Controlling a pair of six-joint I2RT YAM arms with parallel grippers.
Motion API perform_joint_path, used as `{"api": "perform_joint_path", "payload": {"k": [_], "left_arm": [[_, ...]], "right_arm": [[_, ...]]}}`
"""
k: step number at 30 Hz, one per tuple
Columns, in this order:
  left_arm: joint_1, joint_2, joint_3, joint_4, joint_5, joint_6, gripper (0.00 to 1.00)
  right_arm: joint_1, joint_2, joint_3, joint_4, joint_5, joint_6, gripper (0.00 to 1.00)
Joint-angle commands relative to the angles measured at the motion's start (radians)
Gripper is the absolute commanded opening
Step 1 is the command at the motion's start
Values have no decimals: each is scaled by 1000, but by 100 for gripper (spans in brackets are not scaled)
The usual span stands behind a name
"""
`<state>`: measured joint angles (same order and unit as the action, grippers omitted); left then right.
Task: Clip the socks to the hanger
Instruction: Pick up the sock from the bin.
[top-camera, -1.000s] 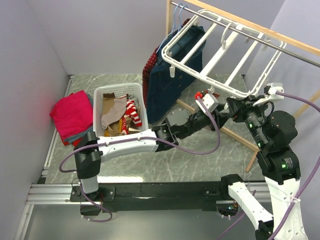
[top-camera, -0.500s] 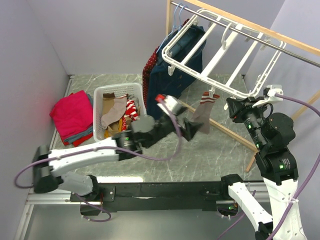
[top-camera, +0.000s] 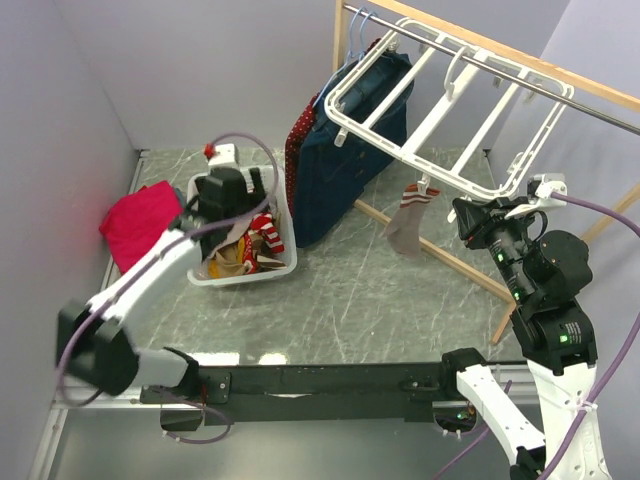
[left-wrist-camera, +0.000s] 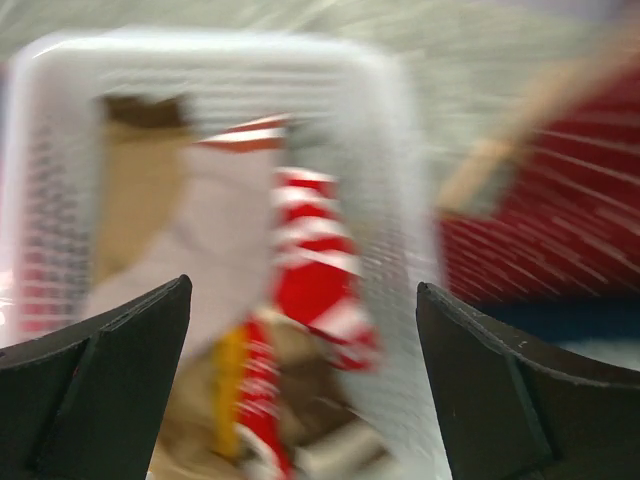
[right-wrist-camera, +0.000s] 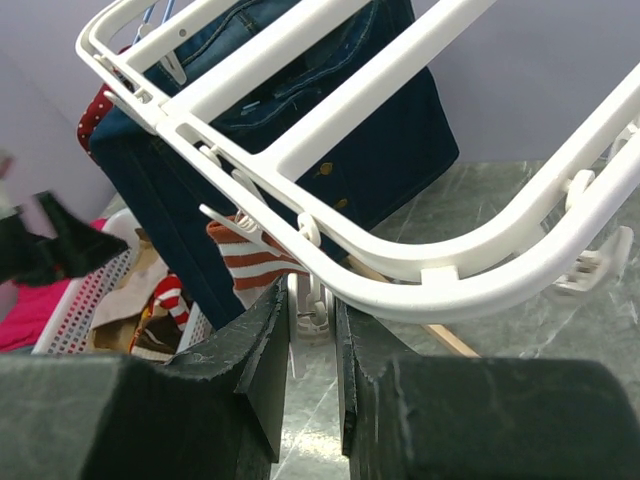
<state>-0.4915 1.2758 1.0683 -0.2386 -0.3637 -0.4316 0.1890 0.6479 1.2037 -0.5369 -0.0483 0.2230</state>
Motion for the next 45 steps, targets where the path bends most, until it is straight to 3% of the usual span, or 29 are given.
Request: {"api": "perform_joint_path", "payload": {"k": [1, 4, 8, 13, 19, 22, 26, 28, 35, 40, 45], "left_arm": [[132, 220, 170, -114, 81, 28, 99], [183, 392, 308, -139, 91, 45, 95], [194, 612, 525, -220, 3, 85, 88], [194, 802, 729, -300, -44, 122, 65], [192, 830, 704, -294, -31, 116, 59], [194, 829, 671, -288, -27, 110, 45], [194, 786, 635, -271, -50, 117, 10], [194, 739, 608, -265, -52, 120, 3], [186, 533, 478, -275, -35, 87, 1], [157, 319, 291, -263, -23, 21, 2], [137, 194, 57, -226, 34, -55, 12]], "right_arm": [[-5, -4, 10, 25, -24, -5, 6], [-3, -4, 13, 26, -27, -7, 6], [-3, -4, 14, 28, -42, -1, 7], [-3, -7, 8, 29, -51, 3, 7], [-3, -7, 0, 34, -48, 1, 7], [-3, -4, -6, 40, -55, 4, 7], [-3, 1, -6, 38, -55, 3, 7], [-3, -4, -7, 40, -53, 3, 7], [-3, -7, -4, 40, -58, 6, 7], [-3, -13, 3, 35, -55, 4, 7], [-3, -14, -9, 38, -59, 3, 7]]}}
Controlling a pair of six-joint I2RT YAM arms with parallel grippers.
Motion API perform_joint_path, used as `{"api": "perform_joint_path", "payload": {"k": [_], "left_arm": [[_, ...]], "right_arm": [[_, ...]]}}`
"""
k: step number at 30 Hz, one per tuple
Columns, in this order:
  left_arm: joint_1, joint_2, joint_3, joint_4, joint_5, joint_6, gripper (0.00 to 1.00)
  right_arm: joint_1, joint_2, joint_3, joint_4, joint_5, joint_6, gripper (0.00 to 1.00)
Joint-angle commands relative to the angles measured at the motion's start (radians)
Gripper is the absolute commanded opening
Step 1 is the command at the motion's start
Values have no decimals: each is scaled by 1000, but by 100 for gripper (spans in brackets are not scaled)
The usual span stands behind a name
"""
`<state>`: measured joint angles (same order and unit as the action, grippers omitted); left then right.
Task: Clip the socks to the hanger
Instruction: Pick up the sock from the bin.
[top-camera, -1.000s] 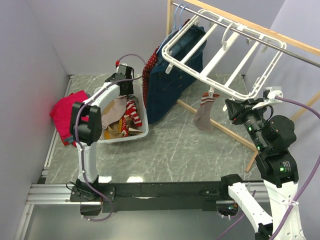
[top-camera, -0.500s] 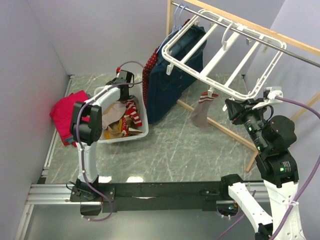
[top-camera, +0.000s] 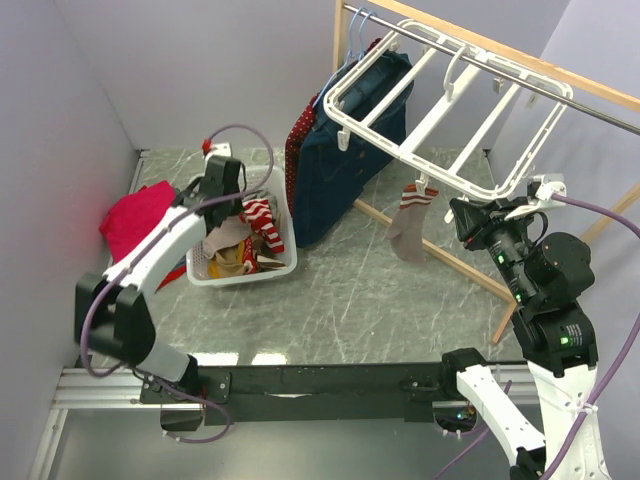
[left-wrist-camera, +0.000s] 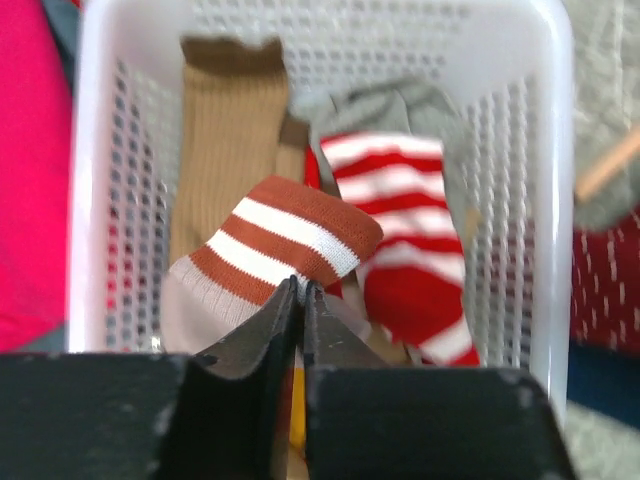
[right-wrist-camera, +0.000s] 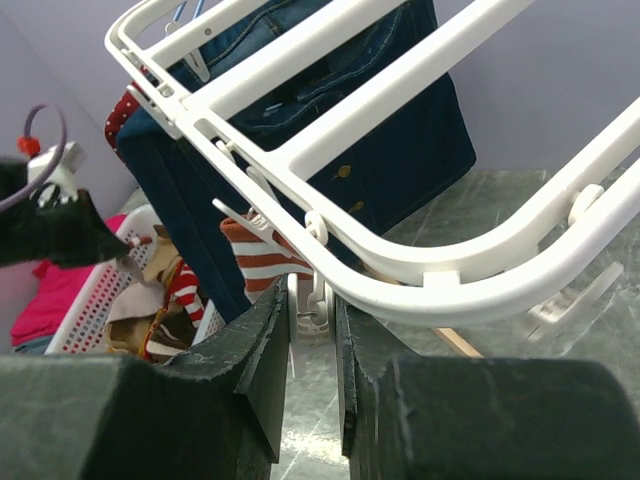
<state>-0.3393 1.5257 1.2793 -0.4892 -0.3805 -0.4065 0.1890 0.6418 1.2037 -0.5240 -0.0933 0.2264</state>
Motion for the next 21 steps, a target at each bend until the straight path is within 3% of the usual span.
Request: {"api": "perform_joint_path", "payload": {"k": [1, 7, 8, 12, 21], "left_arm": [[-18, -82, -188, 35, 58, -103, 13], [-23, -137, -328, 46, 72, -137, 26], [-23, -144, -333, 44, 69, -132, 34], [-32, -170, -302, 29, 40, -115, 48], [-79, -121, -253, 31, -40, -91, 52]], "right_arm": [[-3, -10, -10, 27, -13, -1, 7], [-3, -11, -16, 32, -20, -2, 7], [-3, -11, -18, 32, -20, -1, 7], [-3, -11, -13, 32, -26, -1, 7], [-5, -10, -10, 30, -31, 2, 7]]}}
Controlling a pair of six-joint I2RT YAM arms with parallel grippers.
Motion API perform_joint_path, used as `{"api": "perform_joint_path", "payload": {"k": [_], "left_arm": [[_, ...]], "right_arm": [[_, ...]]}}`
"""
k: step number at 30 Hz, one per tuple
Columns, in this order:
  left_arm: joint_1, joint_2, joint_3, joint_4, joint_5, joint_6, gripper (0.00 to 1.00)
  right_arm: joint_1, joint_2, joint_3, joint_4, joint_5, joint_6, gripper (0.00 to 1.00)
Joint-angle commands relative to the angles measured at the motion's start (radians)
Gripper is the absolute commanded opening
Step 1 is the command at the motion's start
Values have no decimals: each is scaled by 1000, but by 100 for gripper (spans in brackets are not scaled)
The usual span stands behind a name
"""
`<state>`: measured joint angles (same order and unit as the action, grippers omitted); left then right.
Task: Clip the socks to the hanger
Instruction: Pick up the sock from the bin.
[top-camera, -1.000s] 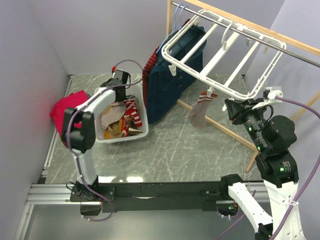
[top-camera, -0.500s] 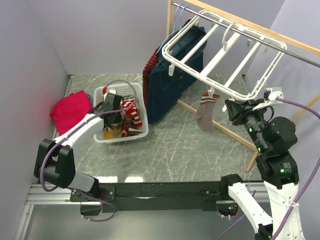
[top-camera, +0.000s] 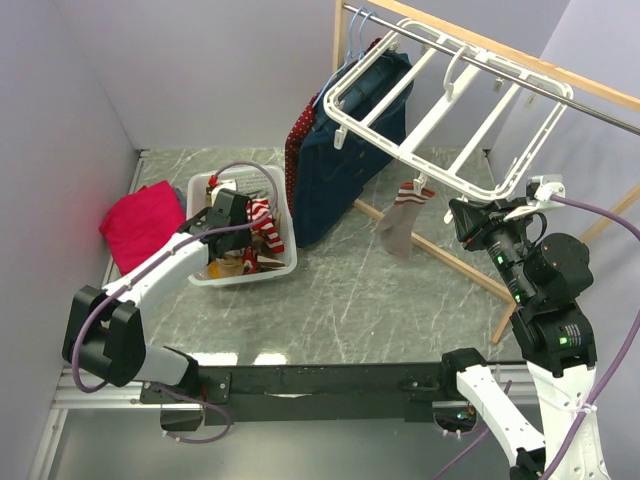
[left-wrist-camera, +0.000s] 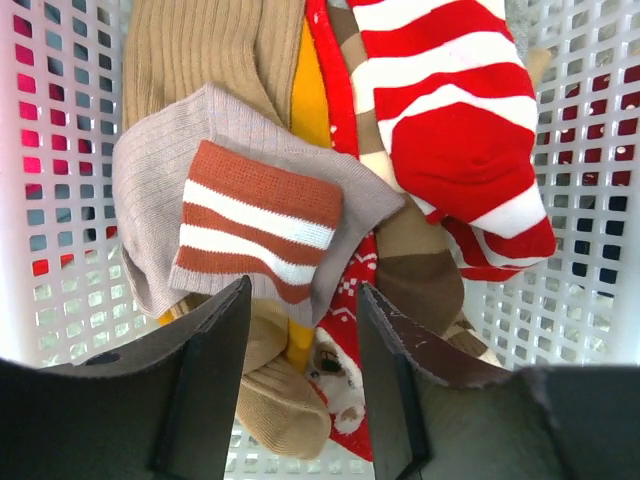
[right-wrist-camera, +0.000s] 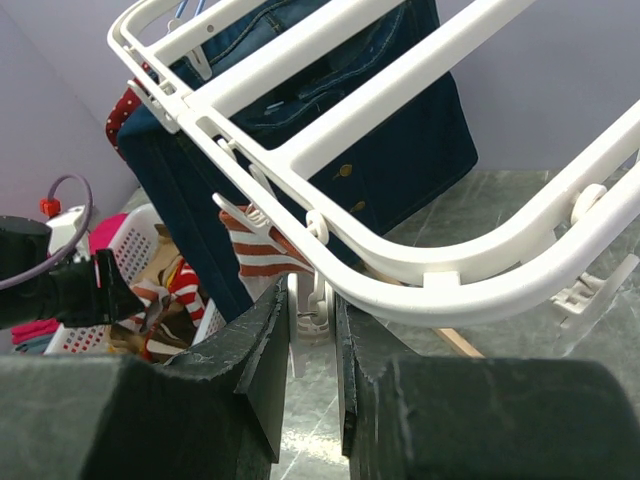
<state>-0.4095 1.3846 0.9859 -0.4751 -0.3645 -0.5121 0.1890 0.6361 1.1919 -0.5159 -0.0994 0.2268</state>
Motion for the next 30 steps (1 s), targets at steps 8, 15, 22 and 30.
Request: {"api": "perform_joint_path", "payload": {"k": [8, 15, 22, 30], "left_arm": [[-17, 148, 115, 35, -165, 50, 51], [-18, 217, 137, 23, -195, 40, 36], [-18, 160, 114, 10, -206, 27, 5], [-44, -94, 181, 0, -186, 121, 1]], "right_arm": [[-3, -7, -3, 27, -29, 3, 7], [-3, -12, -11, 27, -28, 3, 7], [-3, -16, -17, 28, -29, 6, 7], [-3, -15, 3, 28, -42, 11, 7]]}}
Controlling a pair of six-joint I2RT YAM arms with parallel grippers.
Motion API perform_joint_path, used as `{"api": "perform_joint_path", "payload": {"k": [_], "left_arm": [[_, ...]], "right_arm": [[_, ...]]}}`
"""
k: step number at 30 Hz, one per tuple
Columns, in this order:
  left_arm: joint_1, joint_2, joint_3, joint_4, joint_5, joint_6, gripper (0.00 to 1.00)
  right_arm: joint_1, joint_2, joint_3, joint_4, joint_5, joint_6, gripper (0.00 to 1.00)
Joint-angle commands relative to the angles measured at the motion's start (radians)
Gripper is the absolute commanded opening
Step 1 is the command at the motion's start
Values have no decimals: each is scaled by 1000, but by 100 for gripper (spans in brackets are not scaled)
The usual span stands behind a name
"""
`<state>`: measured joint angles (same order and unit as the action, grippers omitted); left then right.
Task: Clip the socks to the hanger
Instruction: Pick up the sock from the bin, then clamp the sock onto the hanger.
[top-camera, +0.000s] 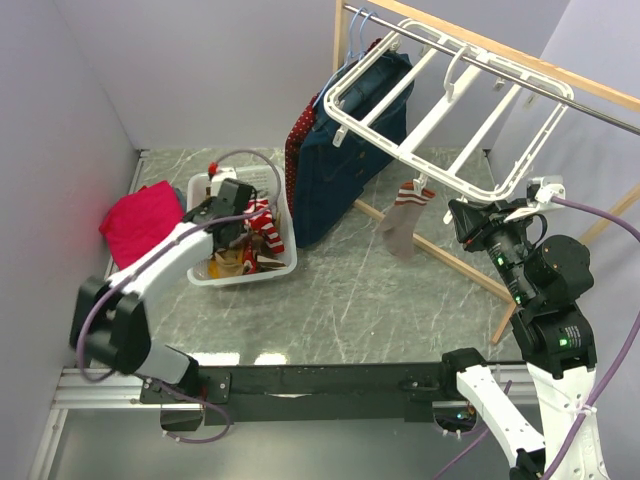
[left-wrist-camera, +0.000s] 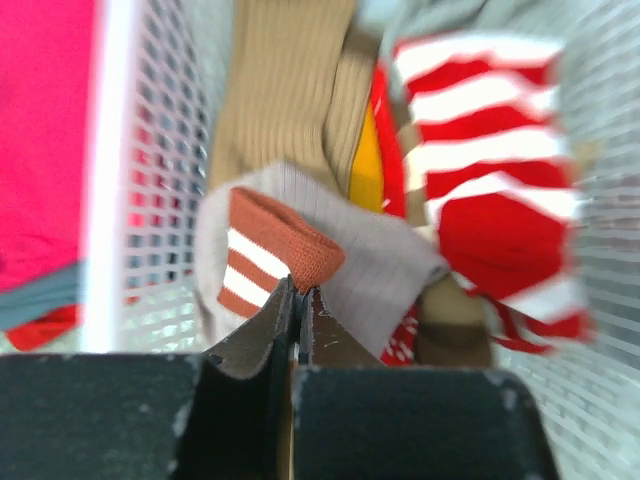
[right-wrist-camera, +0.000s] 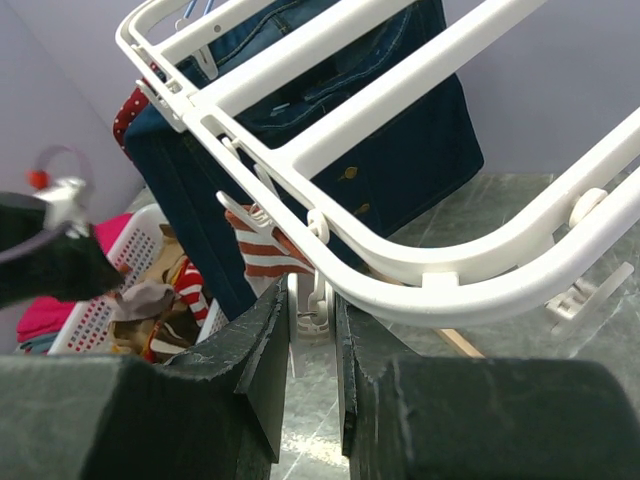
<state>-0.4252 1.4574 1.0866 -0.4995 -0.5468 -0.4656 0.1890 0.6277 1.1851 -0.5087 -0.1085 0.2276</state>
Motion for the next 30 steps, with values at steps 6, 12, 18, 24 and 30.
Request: {"api": "perform_joint_path", "payload": {"k": [6, 12, 18, 24, 30], "left_arm": [[-70, -363, 133, 162, 152, 177, 1], [-118, -430, 232, 225, 416, 185, 1], [-312, -410, 248, 389, 637, 157, 2], [-492, -273, 249, 492, 682, 177, 2], [-563, -172, 263, 624, 726, 166, 1]], "right_arm": [[-2, 0, 18, 25, -42, 19, 7], [-3, 7, 28, 25, -57, 26, 7], [-3, 15, 36, 30, -68, 32, 7], [-3, 20, 50, 27, -74, 41, 7], [-3, 17, 50, 25, -80, 58, 7]]}}
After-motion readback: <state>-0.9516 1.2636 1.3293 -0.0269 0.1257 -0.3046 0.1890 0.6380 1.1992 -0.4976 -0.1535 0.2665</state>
